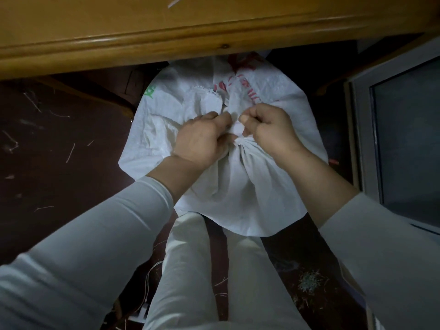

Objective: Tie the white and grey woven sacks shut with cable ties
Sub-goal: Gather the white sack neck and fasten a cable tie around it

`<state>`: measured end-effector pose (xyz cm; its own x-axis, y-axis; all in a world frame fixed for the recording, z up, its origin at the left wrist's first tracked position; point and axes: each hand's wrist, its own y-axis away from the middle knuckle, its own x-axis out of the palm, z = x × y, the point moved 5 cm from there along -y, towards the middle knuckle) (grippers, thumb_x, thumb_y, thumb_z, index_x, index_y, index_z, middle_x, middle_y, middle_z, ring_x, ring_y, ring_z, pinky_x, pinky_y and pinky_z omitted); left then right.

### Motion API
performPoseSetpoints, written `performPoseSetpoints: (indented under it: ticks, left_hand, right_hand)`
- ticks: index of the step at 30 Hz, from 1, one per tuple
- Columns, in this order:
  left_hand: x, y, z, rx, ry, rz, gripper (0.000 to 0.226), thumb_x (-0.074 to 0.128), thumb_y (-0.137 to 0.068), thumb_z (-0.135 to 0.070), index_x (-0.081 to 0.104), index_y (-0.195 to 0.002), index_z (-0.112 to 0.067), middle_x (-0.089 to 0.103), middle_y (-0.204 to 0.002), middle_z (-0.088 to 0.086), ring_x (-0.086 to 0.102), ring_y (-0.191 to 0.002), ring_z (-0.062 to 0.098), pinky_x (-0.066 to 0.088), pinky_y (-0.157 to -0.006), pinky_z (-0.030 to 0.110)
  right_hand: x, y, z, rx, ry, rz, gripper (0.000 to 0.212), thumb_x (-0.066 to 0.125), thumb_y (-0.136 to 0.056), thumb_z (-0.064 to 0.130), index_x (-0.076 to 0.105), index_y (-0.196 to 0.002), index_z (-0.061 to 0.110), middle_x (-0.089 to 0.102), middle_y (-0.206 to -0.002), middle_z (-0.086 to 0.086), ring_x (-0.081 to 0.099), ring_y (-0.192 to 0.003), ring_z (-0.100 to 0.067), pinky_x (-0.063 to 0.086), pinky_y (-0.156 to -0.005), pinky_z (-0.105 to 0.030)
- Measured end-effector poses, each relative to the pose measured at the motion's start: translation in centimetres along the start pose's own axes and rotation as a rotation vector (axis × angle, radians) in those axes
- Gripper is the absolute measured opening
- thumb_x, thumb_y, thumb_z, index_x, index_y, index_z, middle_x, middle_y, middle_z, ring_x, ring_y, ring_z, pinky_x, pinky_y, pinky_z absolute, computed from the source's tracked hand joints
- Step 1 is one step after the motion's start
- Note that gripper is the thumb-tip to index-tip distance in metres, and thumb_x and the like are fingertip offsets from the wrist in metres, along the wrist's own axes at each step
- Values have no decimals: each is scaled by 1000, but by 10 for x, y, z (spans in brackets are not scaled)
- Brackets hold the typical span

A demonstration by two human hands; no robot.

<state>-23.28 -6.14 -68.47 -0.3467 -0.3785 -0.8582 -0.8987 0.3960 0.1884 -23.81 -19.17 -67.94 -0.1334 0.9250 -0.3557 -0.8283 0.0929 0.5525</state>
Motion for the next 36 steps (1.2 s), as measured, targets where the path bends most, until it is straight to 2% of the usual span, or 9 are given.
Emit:
performPoseSetpoints:
  ticks: [4,7,10,13,19,22,26,33,36]
  left_hand:
    - [4,-3,-3,41,56,17,39,51,-78,-38,62,-101,-9,62,-94,12,59,-92,33,49,-68,38]
    - [7,-1,-4,68,61,-3,31,55,-77,-32,62,-92,-6,61,-86,13,60,-84,33,48,-63,36]
    - [8,0,-3,82,75,-7,33,50,-77,-36,63,-90,-8,61,-83,13,60,-78,33,50,-59,35]
    - [9,1,-4,110,85,-7,30,52,-74,-32,65,-87,-8,63,-81,12,62,-76,33,52,-57,35]
    - [8,3,-6,139,50,-30,19,62,-73,-24,68,-81,-9,64,-77,11,63,-68,32,47,-54,28]
    - [9,3,-5,115,58,-23,18,70,-69,-19,69,-83,-9,65,-78,12,64,-68,33,50,-53,30]
    - [6,2,-5,120,65,2,27,59,-73,-31,70,-85,-9,66,-79,11,65,-71,33,52,-54,32]
    - [-4,-2,-6,149,100,28,48,44,-83,-45,73,-91,-8,70,-79,14,67,-74,33,54,-64,34]
    - [-7,-3,-5,151,71,35,54,35,-85,-46,70,-106,-12,72,-95,13,68,-87,32,53,-78,40]
  right_hand:
    - [-6,9,-3,247,-148,81,10,54,-84,1,60,-77,3,63,-65,-12,57,-44,-16,39,-39,-22]
    - [-5,6,4,399,-156,138,29,57,-86,23,63,-83,-5,67,-70,-21,61,-47,-23,44,-40,-19]
    - [-1,0,8,400,-22,186,46,64,-84,43,60,-84,-3,66,-66,-15,63,-44,-19,45,-38,-17]
    - [1,0,10,441,-69,263,44,65,-84,42,60,-85,-1,66,-70,-12,66,-45,-17,47,-39,-16]
    - [4,-1,3,582,-165,348,55,50,-87,58,57,-94,4,66,-75,-14,67,-48,-18,52,-43,-17]
    - [5,-3,2,570,-177,368,29,61,-89,32,59,-83,3,66,-67,-9,66,-46,-14,52,-43,-14]
    - [1,-2,1,624,-306,420,11,57,-88,0,60,-78,-3,67,-51,-7,66,-45,-11,50,-42,-11]
    - [-5,-6,7,436,39,443,15,56,-87,-1,65,-96,-8,60,-57,-5,49,-40,-5,34,-36,-14]
    - [-5,-7,10,372,122,398,15,56,-86,1,66,-95,-6,55,-58,-5,40,-42,-7,26,-36,-18]
